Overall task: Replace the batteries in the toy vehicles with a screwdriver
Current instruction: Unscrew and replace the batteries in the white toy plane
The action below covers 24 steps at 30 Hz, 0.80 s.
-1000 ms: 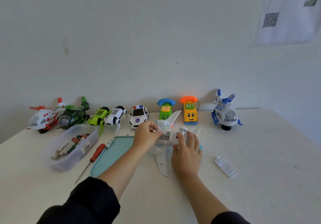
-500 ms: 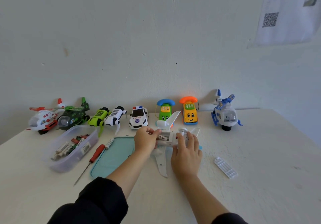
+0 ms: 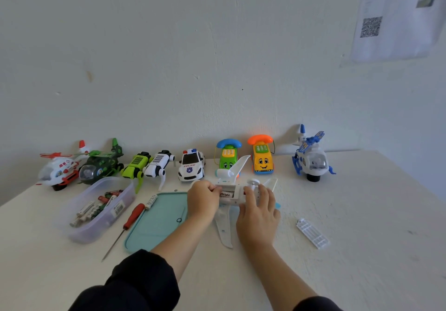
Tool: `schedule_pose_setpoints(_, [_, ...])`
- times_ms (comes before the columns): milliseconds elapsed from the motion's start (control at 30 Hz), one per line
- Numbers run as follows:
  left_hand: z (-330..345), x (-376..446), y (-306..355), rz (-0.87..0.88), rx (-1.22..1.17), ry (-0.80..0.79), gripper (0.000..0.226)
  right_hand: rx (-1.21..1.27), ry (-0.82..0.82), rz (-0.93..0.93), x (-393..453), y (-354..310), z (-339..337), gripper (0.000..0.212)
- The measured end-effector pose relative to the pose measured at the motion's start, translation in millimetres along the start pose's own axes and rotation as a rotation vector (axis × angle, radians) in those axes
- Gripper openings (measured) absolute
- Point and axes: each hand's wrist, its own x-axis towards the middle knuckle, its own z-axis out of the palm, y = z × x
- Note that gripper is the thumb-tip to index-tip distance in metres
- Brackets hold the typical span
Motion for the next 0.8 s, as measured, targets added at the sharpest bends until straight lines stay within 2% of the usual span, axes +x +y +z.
schedule_pose_setpoints(100, [5, 2, -2, 0.033, 0.085, -0.044, 0.022, 0.009, 0.002, -0.004, 1, 0, 0, 0.069])
schedule_pose_setpoints(233, [1, 4, 0, 0.058, 0.201, -0.110, 0.038, -0.001, -0.016, 0.001, 0, 0, 0, 0.068])
schedule_pose_setpoints(367, [-17, 4, 7, 0.156, 0.237, -0.206, 0.046, -0.021, -0.029, -0.003, 0, 0, -2, 0.069])
schedule_pose_setpoints(400, [-22, 4, 7, 0.189, 0.213, -0.184, 0.048, -0.027, -0.031, -0.002, 0, 0, -2, 0.069])
schedule_pose_setpoints(467, [-35, 7, 2, 0.229, 0.100, -0.033, 0.047, -0.038, -0.036, -0.004, 0, 0, -2, 0.069])
schedule_pose_setpoints(533, [-51, 18, -10, 0.185, 0.030, 0.140, 0.037, -0.051, -0.039, -0.009, 0, 0, -2, 0.070])
schedule_pose_setpoints(600, [-69, 35, -29, 0.077, 0.134, 0.196, 0.022, -0.054, -0.037, -0.007, 0, -1, -2, 0.069])
schedule_pose_setpoints(633, [-77, 44, -41, 0.009, 0.242, 0.171, 0.020, -0.054, -0.037, -0.007, 0, 0, -2, 0.067])
schedule_pose_setpoints(700, [-92, 56, -67, -0.117, 0.476, 0.009, 0.019, -0.058, -0.042, -0.006, 0, 0, -2, 0.066])
schedule_pose_setpoints(767, [-99, 59, -90, -0.189, 0.662, -0.117, 0.019, -0.058, -0.043, -0.004, 0, -1, -2, 0.066])
schedule_pose_setpoints(800, [-99, 60, -100, -0.192, 0.721, -0.126, 0.019, -0.056, -0.041, -0.004, 0, -1, -2, 0.066])
